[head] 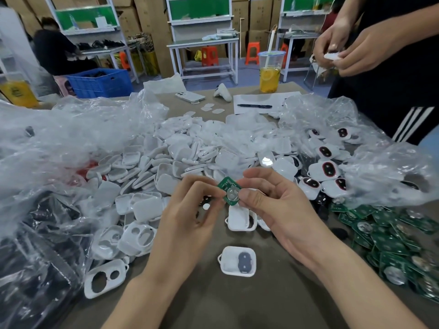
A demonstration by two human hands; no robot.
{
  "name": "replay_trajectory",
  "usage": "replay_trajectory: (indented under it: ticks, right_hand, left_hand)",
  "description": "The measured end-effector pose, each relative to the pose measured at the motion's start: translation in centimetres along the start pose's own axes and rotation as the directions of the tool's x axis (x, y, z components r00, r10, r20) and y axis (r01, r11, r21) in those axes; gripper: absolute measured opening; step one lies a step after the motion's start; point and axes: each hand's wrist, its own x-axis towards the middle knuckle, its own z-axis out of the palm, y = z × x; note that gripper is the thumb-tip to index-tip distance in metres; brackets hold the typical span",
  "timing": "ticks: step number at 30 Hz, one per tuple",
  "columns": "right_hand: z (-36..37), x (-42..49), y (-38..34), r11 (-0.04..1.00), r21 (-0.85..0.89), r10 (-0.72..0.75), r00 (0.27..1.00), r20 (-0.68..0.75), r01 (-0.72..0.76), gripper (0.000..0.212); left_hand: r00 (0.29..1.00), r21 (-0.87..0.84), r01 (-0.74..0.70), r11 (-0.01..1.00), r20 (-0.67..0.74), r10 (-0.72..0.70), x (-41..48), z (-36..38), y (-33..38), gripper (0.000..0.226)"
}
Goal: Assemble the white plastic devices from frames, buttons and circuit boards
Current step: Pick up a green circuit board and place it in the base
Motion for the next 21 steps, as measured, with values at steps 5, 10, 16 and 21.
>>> replay_trajectory:
  ticks: [5, 10, 16, 21]
  right_hand:
    - [0.0, 0.1, 0.0, 0.999, 0.037, -0.011, 1.000, 0.019, 0.010, 0.026]
    - [-0.2, 0.0, 0.3, 1.000, 0.009, -0.001, 0.999, 0.039, 0.001, 0.029]
    - [-0.2, 0.1, 0.3, 0.995, 0.098, 0.025, 0.996, 0.083, -0.033, 0.023]
    - [0.0, 0.0, 0.7, 0.976, -0.198, -0.086, 0.996, 0.020, 0.089, 0.024]
  left_hand:
    - [0.999, -0.010, 0.020, 1.000, 0.042, -0.020, -0.1, -0.1, 0.0, 0.016]
    - [0.999, -0.012, 0.006, 1.000, 0.035, -0.005, -0.1, -0.2, 0.1, 0.028]
    - [0.988, -0.039, 0.135, 0.990, 0.082, -0.131, -0.3, -0.3, 0.8, 0.015]
    - [0.931, -0.313, 0.365, 0.877, 0.149, -0.334, -0.3, -0.2, 1.7, 0.005]
